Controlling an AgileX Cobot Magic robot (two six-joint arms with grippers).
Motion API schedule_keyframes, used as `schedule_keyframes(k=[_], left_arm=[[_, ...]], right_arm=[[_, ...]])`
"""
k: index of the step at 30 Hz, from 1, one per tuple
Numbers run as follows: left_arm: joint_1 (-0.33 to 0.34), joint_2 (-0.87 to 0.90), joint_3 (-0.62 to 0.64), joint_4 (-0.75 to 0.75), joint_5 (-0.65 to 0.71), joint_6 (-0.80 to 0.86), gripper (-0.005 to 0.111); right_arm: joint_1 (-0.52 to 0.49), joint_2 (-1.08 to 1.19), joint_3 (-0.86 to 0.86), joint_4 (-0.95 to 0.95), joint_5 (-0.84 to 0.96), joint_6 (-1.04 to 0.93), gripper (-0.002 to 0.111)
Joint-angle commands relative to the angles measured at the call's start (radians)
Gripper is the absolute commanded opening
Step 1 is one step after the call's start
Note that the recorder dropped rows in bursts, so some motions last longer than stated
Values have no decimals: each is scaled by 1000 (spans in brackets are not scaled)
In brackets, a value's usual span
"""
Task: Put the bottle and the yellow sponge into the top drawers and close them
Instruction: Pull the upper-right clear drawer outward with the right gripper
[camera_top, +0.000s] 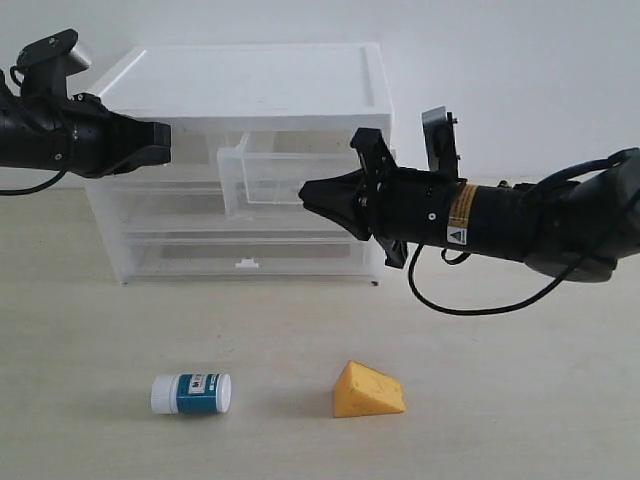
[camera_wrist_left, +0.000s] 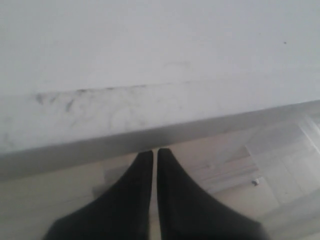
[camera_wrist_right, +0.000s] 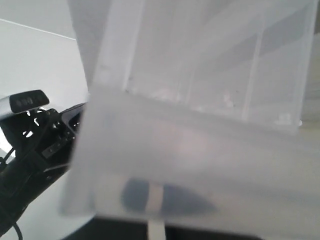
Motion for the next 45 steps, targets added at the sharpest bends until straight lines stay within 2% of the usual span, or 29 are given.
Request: schedule_keyframes(k=[1, 15, 25, 40, 45], left_arm=[[1, 11, -23, -24, -50, 6, 4], [1, 11, -23, -24, -50, 6, 4], [3, 11, -23, -24, -54, 6, 4], [3, 11, -23, -24, -54, 6, 4], [3, 11, -23, -24, -51, 6, 4]], right_arm=[[10, -64, 38, -24, -89, -33, 0], [10, -89, 146, -45, -146, -83, 0], [10, -89, 148, -90, -190, -86, 0], [8, -128, 170, -132, -114, -106, 0], [8, -190, 172, -154, -32, -91, 0]])
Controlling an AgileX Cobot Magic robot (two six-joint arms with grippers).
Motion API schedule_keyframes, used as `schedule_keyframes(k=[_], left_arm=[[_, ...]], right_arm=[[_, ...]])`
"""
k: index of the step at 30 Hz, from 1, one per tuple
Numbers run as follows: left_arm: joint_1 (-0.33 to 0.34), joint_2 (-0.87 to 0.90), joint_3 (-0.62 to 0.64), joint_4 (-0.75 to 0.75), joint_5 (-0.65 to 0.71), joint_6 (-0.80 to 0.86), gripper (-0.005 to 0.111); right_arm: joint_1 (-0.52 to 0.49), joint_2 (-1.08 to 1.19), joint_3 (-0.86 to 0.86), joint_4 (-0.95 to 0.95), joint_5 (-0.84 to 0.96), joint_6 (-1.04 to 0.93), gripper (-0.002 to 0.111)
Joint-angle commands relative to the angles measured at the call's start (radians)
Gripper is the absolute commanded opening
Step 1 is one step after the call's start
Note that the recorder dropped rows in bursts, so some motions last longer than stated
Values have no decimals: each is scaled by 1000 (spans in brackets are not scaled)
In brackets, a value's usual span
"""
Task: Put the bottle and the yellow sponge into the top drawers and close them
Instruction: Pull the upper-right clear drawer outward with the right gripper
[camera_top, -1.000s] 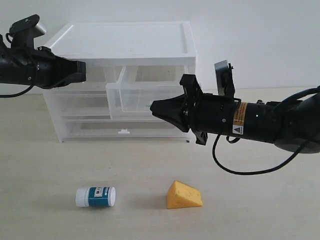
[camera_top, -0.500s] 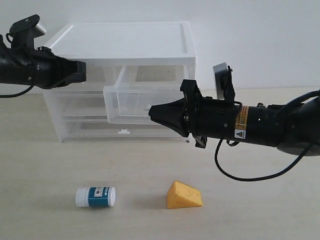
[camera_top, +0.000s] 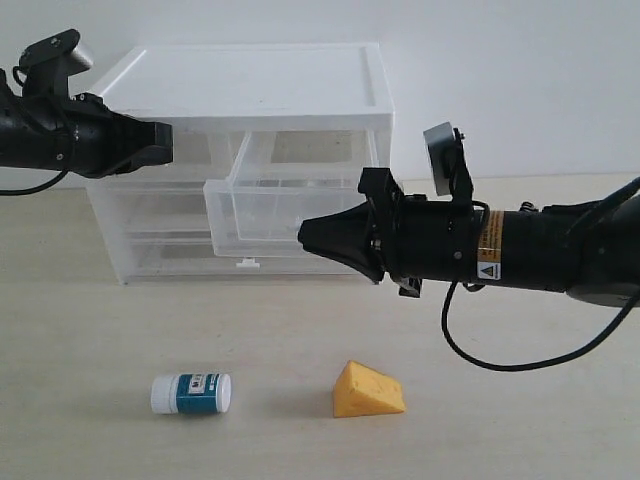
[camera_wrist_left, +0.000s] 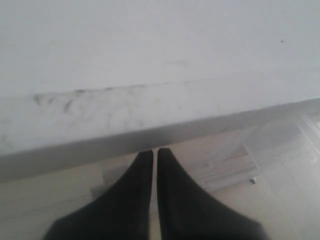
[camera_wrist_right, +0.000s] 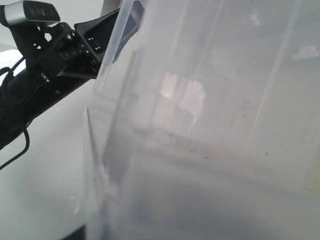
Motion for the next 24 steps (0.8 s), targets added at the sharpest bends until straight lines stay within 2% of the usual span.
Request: schedule_keyframes(k=[1, 11, 12, 13, 14, 15, 17, 24], left_arm=[[3, 6, -18, -24, -59, 6, 4], [3, 6, -18, -22, -59, 6, 4], [3, 6, -18, -22, -59, 6, 4], [3, 6, -18, -22, -59, 6, 4], [3, 6, -18, -22, -59, 6, 4], [3, 6, -18, -23, -59, 6, 4], [3, 6, -18, -13, -59, 6, 4], [3, 6, -18, -13, -55, -1, 4]], right_arm=[[6, -60, 2, -29, 14, 4, 0], [6, -60, 2, -133, 146, 34, 0], [6, -60, 2, -147, 150, 34, 3], [6, -60, 2, -146, 150, 34, 15], [6, -60, 2, -137, 148, 34, 22], [6, -60, 2, -116, 146, 31, 38], [6, -60, 0, -111, 150, 24, 54], [6, -60, 0, -210, 226, 35, 54]])
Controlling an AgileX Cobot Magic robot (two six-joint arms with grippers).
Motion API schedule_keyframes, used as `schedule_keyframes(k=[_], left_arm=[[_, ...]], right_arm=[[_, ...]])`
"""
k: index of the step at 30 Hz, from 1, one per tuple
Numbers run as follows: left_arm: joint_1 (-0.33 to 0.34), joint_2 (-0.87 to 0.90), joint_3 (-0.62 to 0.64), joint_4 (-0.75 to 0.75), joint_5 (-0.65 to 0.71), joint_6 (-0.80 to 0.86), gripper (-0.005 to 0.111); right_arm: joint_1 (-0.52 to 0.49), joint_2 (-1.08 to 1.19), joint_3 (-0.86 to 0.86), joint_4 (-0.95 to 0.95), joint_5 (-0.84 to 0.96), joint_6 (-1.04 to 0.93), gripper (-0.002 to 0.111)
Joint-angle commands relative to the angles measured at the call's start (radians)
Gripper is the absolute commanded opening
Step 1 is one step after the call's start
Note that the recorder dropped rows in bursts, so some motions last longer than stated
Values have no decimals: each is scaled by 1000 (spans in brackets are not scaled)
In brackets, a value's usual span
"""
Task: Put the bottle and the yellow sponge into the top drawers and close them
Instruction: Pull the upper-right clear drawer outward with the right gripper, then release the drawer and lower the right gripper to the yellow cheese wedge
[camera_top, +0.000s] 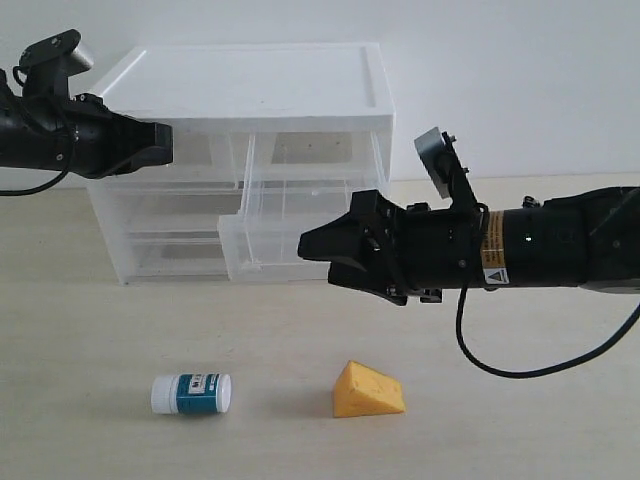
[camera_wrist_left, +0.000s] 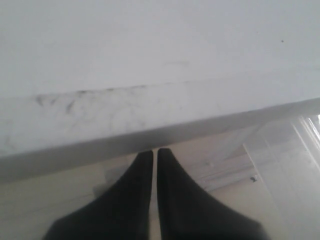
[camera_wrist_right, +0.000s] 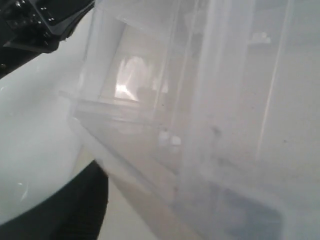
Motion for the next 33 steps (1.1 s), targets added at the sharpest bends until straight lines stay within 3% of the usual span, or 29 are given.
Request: schedule_keyframes(k=[1, 7, 27, 33], left_arm=[[3, 6, -18, -16, -55, -3, 4], [3, 6, -18, -14, -55, -3, 4], [3, 6, -18, -4, -52, -13, 4], [3, 6, -18, 1, -52, -15, 4]], right_arm=[[-1, -12, -2, -102, 74, 17, 54], [-1, -12, -2, -125, 39, 42, 54], [-1, -12, -2, -452, 75, 146, 54], [-1, -12, -2, -512, 173, 129, 54]])
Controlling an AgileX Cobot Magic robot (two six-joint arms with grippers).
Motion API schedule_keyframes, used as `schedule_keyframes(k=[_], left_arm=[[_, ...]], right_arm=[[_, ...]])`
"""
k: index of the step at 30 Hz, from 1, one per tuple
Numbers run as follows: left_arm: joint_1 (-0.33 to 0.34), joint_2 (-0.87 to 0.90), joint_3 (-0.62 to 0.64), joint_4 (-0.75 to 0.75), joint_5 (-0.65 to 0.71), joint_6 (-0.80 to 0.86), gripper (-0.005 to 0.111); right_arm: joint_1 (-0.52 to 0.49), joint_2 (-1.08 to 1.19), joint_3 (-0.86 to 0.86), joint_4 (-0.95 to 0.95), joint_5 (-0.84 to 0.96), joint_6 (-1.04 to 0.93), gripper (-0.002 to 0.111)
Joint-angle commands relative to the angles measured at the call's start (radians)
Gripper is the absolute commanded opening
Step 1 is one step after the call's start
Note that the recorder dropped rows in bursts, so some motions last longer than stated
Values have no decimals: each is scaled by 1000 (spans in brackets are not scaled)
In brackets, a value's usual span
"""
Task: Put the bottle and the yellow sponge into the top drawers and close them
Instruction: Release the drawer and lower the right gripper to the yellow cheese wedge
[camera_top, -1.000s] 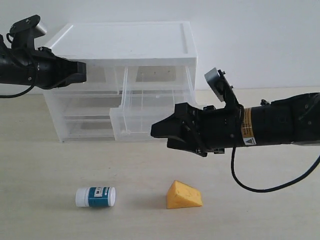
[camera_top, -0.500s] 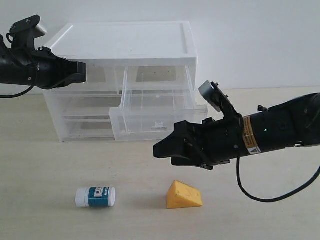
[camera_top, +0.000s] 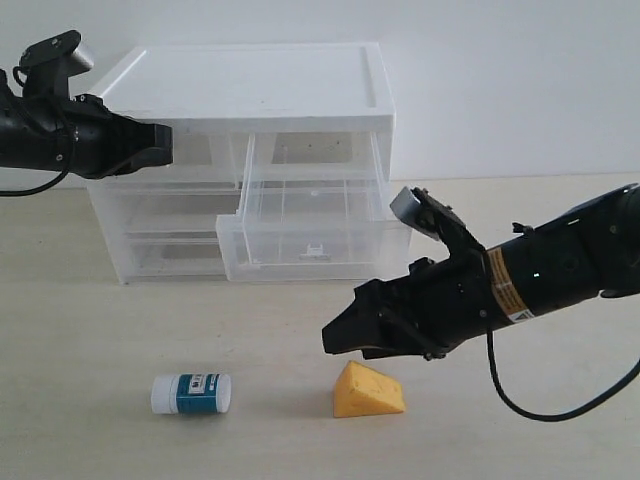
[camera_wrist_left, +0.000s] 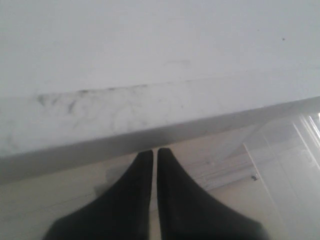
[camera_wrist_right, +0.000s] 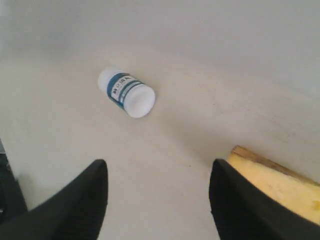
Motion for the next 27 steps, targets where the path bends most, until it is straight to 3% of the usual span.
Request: schedule_keyframes(k=[1, 13, 27], left_arm=[[3, 6, -18, -11, -52, -9, 4], [3, 6, -18, -11, -49, -9, 4], [3, 6, -18, -11, -51, -9, 4]], right_arm=[[-1, -9, -2, -55, 101, -12, 54], [1, -9, 0, -55, 114, -333, 54], [43, 96, 0, -55, 230, -485, 54]])
